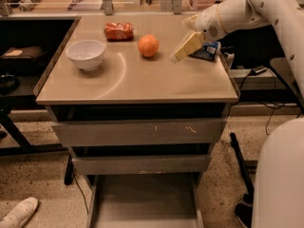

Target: Place orange into bottom drawer

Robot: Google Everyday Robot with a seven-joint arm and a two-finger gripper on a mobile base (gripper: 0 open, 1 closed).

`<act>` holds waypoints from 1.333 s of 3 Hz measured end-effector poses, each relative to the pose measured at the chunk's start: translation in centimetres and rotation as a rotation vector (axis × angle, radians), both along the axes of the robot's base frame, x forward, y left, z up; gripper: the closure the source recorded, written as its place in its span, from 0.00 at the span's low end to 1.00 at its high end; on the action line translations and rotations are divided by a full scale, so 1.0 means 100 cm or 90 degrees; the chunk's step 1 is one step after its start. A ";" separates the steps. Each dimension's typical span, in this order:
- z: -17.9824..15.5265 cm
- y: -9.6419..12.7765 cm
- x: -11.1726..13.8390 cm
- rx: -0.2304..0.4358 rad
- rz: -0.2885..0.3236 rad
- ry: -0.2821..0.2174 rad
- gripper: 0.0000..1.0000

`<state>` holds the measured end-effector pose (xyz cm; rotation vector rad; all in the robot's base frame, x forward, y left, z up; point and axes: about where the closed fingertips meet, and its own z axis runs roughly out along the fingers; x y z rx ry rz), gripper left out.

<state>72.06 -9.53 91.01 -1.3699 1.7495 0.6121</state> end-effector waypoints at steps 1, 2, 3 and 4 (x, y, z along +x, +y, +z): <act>-0.018 0.013 0.017 -0.043 -0.074 -0.004 0.00; -0.037 0.023 0.017 -0.047 -0.110 0.018 0.00; -0.043 0.026 0.017 -0.047 -0.109 0.024 0.00; -0.050 0.031 0.018 -0.022 -0.108 0.031 0.00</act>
Offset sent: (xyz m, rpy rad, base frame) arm 0.0136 0.0325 -0.0570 -0.0783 0.0665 -0.2579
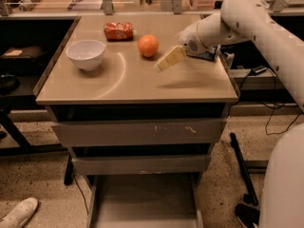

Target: Place orange into bottom drawer

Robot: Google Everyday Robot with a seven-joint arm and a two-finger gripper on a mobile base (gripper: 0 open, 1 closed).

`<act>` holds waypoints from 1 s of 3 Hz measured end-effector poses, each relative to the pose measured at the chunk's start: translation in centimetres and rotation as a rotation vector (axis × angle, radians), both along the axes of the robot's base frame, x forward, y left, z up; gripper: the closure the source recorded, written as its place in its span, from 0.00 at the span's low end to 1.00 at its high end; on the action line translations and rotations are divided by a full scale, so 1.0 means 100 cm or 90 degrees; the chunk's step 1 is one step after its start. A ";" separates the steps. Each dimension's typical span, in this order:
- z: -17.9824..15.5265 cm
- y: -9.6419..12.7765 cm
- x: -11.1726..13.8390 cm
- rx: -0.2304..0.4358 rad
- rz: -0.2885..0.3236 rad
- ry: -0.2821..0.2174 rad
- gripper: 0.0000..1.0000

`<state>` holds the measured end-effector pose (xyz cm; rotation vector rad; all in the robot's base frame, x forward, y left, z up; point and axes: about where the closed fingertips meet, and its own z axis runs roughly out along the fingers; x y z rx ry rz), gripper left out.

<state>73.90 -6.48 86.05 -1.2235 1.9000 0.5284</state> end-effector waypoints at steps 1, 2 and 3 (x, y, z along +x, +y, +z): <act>-0.004 0.027 0.011 0.043 0.020 -0.012 0.00; 0.001 0.054 0.021 0.049 0.029 -0.054 0.00; -0.002 0.066 0.034 0.053 0.001 -0.084 0.00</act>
Offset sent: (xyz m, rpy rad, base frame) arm 0.0393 0.0847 0.0159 0.0692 -0.2144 0.0299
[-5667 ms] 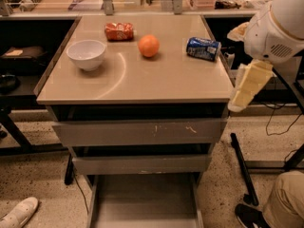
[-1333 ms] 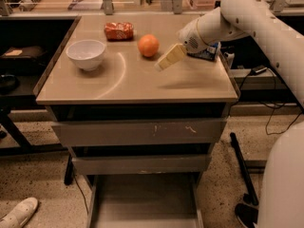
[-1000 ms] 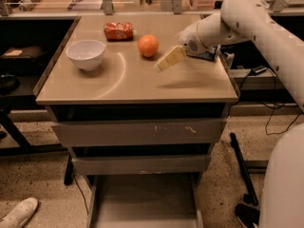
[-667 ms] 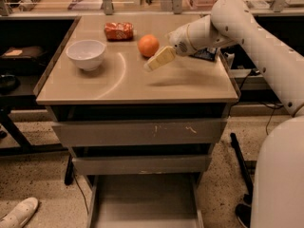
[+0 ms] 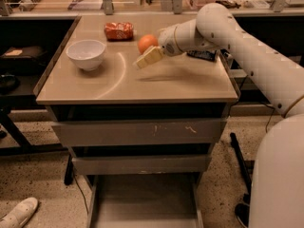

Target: Place orange into bottom drawer

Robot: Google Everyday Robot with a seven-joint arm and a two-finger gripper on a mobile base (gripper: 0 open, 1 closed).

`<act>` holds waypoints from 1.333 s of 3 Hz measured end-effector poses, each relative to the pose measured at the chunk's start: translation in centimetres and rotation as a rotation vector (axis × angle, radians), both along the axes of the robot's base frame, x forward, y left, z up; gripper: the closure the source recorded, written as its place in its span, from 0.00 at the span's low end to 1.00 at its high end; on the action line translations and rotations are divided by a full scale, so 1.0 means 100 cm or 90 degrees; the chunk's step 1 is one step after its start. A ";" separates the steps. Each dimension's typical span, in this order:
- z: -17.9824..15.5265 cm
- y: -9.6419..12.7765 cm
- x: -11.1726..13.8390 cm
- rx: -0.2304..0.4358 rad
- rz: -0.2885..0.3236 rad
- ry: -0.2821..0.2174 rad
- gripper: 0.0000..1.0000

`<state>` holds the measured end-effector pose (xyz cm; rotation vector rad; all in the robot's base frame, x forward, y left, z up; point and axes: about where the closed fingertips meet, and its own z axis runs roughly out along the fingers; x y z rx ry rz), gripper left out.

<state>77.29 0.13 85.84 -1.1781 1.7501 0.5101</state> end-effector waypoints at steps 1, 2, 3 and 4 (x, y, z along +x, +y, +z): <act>-0.004 0.002 0.010 0.001 -0.024 -0.017 0.00; -0.006 0.004 0.023 0.007 -0.036 -0.023 0.00; -0.008 0.010 0.033 0.022 -0.035 -0.014 0.00; -0.007 0.010 0.034 0.023 -0.035 -0.015 0.20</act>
Offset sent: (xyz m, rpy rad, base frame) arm 0.0405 -0.0018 -0.0007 0.0236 -0.0560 -0.0903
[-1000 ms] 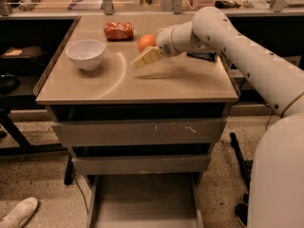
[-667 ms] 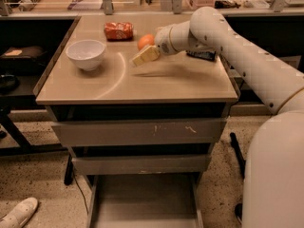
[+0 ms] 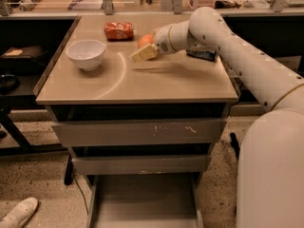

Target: Place orange into bottom drawer

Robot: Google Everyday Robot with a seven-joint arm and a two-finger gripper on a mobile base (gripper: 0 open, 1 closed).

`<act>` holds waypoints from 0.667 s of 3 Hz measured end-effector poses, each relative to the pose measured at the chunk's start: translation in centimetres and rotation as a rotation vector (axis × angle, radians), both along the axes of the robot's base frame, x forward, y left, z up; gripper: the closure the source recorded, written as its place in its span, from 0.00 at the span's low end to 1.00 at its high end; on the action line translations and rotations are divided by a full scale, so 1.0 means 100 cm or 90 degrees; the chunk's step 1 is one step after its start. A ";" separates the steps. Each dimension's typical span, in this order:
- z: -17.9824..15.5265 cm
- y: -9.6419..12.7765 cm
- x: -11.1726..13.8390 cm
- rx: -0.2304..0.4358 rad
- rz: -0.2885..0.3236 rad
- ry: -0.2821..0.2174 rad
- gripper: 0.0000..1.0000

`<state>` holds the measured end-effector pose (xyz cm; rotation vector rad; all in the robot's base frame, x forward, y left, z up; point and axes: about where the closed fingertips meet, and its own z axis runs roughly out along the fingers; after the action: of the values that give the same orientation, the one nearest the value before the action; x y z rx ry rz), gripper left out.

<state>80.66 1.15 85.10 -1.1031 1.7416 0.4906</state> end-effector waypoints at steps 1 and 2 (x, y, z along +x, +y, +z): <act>0.000 0.000 0.000 0.000 0.000 0.000 0.42; 0.000 0.000 0.000 0.000 0.000 0.000 0.66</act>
Offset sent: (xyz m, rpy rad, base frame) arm 0.0000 0.0000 0.0000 0.0000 0.0000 0.0000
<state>80.65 1.16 85.10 -1.1032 1.7416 0.4907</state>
